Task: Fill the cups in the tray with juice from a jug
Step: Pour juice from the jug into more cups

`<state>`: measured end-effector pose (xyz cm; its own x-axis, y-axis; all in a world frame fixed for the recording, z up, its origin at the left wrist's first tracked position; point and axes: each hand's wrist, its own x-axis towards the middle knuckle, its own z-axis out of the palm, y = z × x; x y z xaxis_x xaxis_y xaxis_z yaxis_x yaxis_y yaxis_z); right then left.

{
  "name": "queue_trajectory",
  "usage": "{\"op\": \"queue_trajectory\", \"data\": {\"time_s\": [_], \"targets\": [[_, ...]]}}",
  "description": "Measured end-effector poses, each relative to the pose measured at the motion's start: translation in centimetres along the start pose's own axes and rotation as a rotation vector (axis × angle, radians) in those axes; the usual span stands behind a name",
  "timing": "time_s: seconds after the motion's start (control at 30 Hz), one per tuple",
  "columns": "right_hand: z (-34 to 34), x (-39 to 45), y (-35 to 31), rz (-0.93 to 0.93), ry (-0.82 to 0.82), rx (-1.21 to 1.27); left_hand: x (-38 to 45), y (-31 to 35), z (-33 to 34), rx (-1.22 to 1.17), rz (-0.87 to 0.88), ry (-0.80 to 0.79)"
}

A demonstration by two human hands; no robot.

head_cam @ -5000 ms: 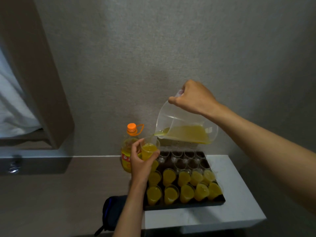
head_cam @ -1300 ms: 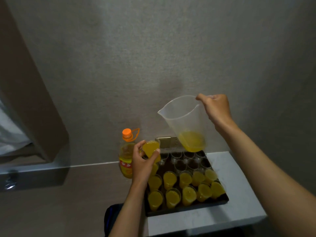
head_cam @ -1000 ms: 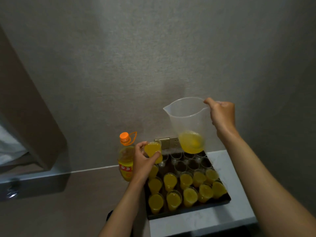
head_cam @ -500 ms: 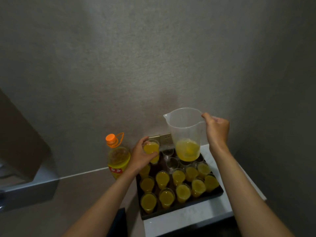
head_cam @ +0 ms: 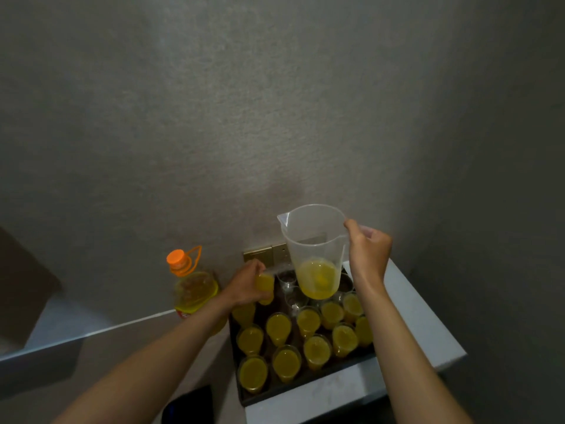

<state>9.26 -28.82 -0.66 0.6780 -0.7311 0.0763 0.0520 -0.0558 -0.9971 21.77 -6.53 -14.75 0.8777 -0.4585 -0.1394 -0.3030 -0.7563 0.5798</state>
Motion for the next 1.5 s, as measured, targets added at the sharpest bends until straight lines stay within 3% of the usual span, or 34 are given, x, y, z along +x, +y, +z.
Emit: {"op": "queue_trajectory", "data": {"time_s": [0.27, 0.57, 1.13, 1.5], "targets": [[0.5, 0.0, 1.2, -0.002, -0.028, -0.026, 2.2, 0.3, 0.7, 0.394, 0.133, -0.228], [0.1, 0.1, 0.9, -0.024, -0.039, -0.037, 4.2, -0.7, 2.1, 0.727, 0.306, -0.336], [-1.3, 1.2, 2.1, 0.046, 0.035, -0.05, 5.5, -0.7, 4.9, 0.869, 0.409, -0.397], [-1.9, 1.3, 2.8, 0.054, 0.043, -0.03, 5.8, -0.8, 3.9, 0.765, 0.363, -0.464]]}}
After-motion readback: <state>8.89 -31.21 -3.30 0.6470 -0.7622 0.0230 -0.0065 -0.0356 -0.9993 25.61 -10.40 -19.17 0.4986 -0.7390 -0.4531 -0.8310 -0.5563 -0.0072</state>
